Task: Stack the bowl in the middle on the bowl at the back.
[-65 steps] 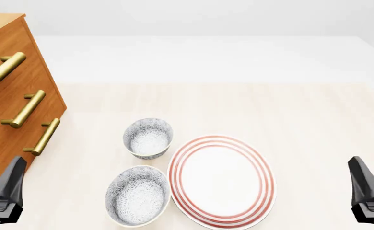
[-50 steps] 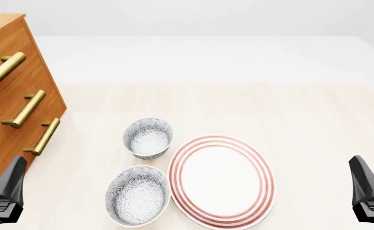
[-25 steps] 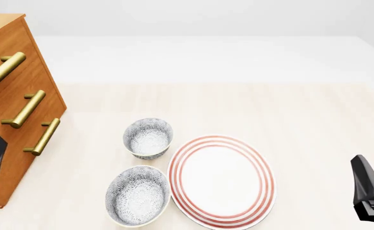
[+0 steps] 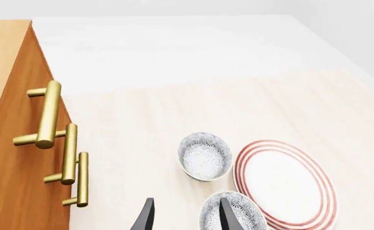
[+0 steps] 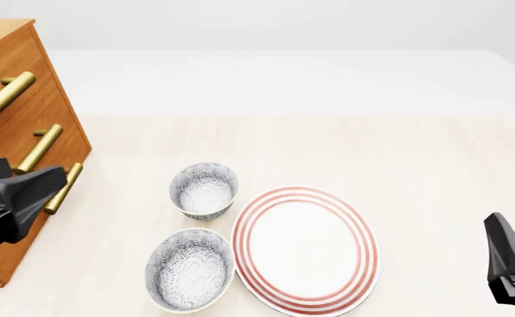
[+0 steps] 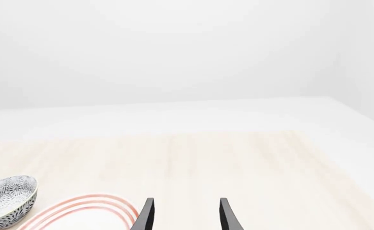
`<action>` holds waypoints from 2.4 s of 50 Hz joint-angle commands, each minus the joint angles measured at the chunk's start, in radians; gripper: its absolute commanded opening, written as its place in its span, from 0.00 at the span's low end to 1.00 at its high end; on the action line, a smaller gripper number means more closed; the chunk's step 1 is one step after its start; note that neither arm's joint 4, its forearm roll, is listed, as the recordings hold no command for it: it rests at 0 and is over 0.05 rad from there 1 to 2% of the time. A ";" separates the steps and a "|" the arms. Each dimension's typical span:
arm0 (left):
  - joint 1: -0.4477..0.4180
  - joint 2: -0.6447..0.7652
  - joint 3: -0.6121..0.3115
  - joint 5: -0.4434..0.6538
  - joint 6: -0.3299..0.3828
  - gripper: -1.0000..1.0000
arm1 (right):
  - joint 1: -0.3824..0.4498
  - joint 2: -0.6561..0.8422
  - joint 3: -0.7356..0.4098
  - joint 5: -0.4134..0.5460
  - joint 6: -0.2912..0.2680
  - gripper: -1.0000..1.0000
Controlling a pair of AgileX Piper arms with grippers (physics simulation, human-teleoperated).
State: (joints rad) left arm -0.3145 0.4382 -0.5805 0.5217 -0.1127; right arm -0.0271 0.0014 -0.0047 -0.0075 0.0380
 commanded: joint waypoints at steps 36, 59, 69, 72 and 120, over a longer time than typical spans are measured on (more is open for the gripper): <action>-0.373 0.339 0.203 -0.009 -0.488 1.00 | -0.004 0.000 0.000 -0.007 0.013 1.00; -0.335 0.462 0.324 -0.256 -0.596 1.00 | -0.004 0.000 0.001 -0.007 0.015 1.00; -0.297 0.550 0.335 -0.342 -0.575 1.00 | -0.005 0.001 0.001 -0.007 0.018 1.00; -0.270 0.574 0.331 -0.358 -0.554 1.00 | -0.004 0.001 0.001 -0.007 0.018 1.00; -0.280 0.793 0.329 -0.560 -0.511 0.00 | -0.006 0.000 0.001 -0.012 0.033 1.00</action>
State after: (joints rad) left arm -0.5928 1.2446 -0.2446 -0.0455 -0.6374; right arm -0.0329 0.0012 -0.0043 -0.0178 0.0675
